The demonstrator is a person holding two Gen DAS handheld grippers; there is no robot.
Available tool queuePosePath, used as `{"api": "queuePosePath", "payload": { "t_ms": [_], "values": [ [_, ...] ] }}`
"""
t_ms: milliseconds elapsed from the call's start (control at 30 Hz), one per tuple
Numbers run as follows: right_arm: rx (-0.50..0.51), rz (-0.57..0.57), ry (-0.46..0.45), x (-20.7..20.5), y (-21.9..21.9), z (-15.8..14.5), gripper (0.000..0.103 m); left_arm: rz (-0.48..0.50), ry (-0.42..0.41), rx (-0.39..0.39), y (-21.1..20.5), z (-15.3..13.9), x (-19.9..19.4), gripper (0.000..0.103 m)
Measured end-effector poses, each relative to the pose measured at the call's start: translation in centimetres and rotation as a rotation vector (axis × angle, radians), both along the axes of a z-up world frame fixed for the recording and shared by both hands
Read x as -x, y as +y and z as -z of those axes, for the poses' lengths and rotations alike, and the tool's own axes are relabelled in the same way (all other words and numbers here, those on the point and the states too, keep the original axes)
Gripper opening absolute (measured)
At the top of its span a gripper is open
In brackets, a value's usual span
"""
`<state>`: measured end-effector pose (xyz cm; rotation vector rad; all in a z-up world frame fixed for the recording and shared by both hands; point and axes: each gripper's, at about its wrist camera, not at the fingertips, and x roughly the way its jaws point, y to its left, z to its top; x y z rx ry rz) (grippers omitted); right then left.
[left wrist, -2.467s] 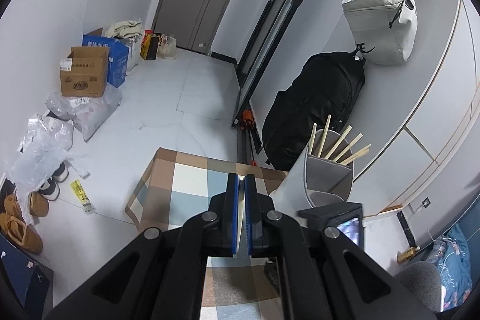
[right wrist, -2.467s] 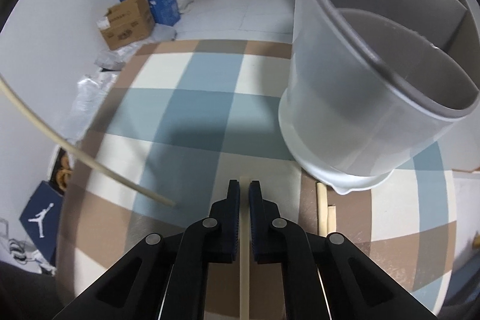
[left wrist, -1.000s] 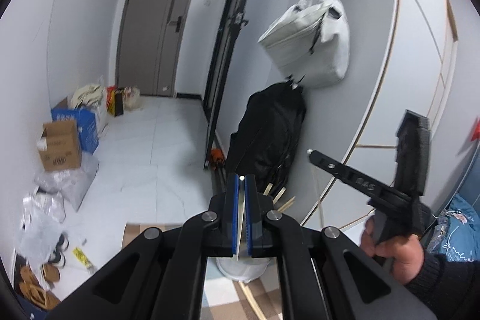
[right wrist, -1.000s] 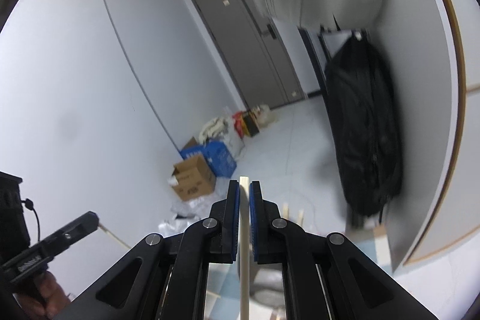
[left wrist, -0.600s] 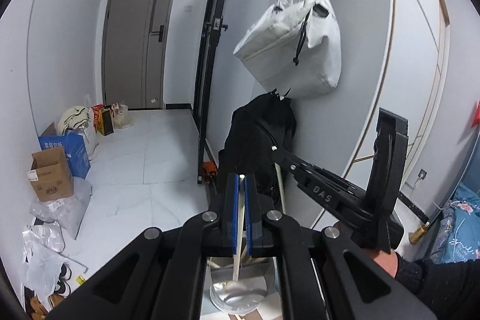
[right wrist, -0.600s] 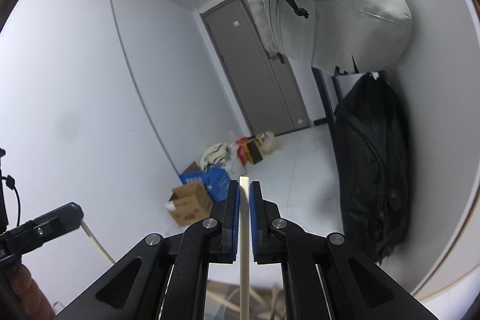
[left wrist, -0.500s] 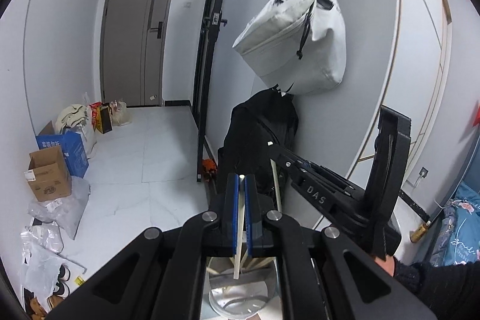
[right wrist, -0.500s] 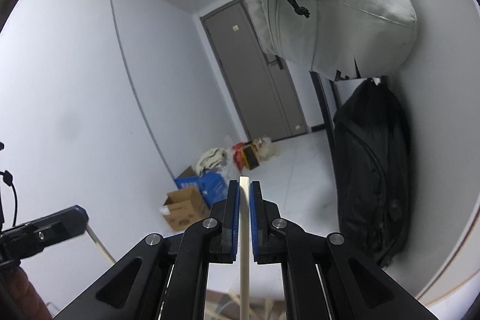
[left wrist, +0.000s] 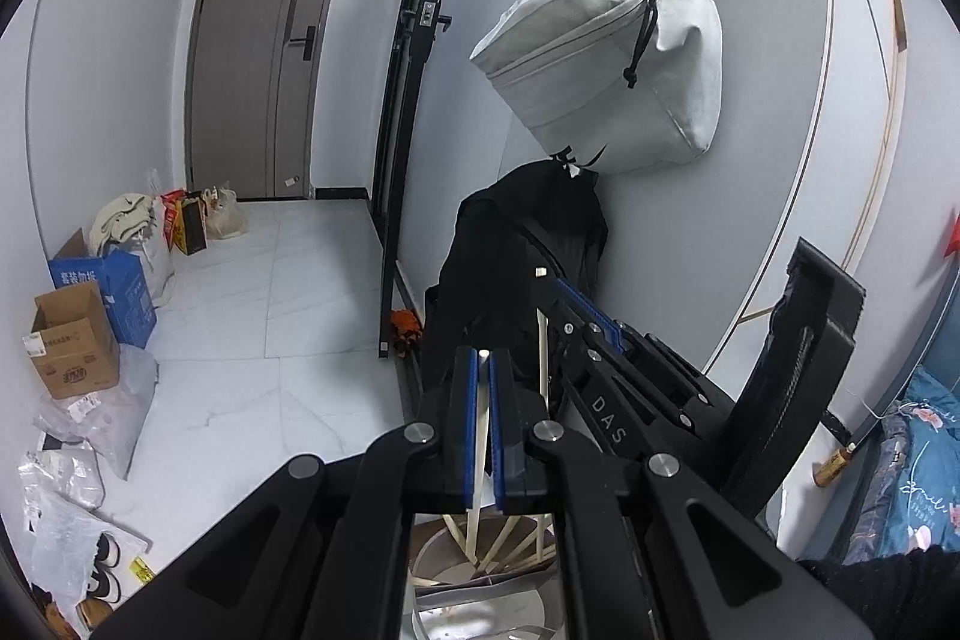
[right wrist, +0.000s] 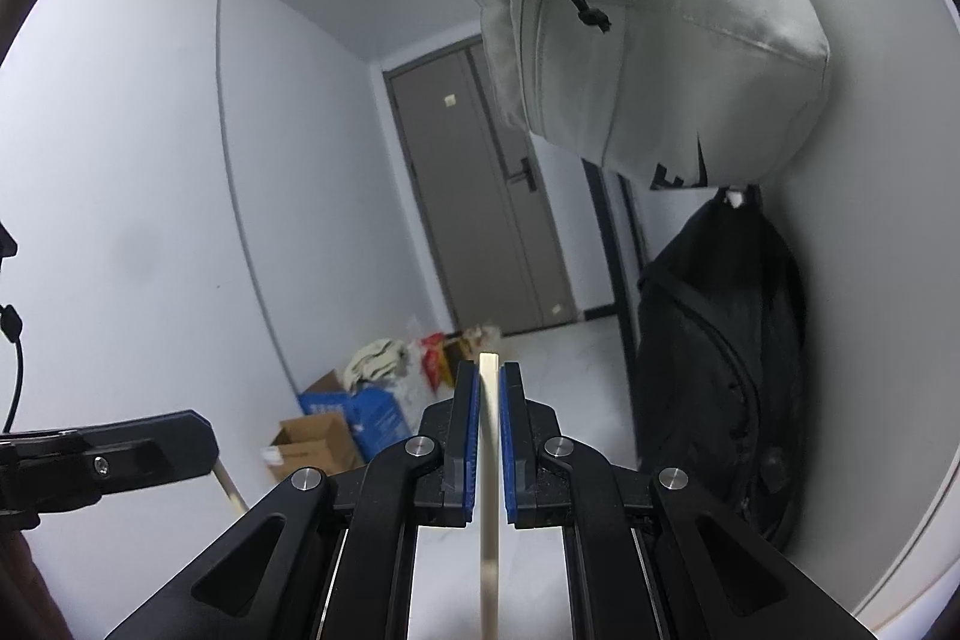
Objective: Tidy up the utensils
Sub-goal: 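Carry both held sticks up over the holder opening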
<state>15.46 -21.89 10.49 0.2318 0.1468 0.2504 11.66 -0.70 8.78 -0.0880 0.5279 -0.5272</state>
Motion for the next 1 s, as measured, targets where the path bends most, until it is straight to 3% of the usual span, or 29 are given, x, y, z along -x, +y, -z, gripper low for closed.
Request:
{"api": "queuePosePath", "payload": {
  "t_ms": [233,467,1000],
  "values": [
    [0.007,0.052,-0.032,0.5,0.6,1.2,0.006,0.002,0.001,-0.014,-0.1,0.4,-0.5,0.000],
    [0.034,0.108,-0.055,1.2,1.2,1.8,0.006,0.007,0.023,0.022,0.6,1.2,-1.3,0.000],
    [0.102,0.112,-0.111,2.6,2.7,3.1,0.006,0.033,0.034,0.043,1.2,2.2,-1.7,0.000]
  ]
}}
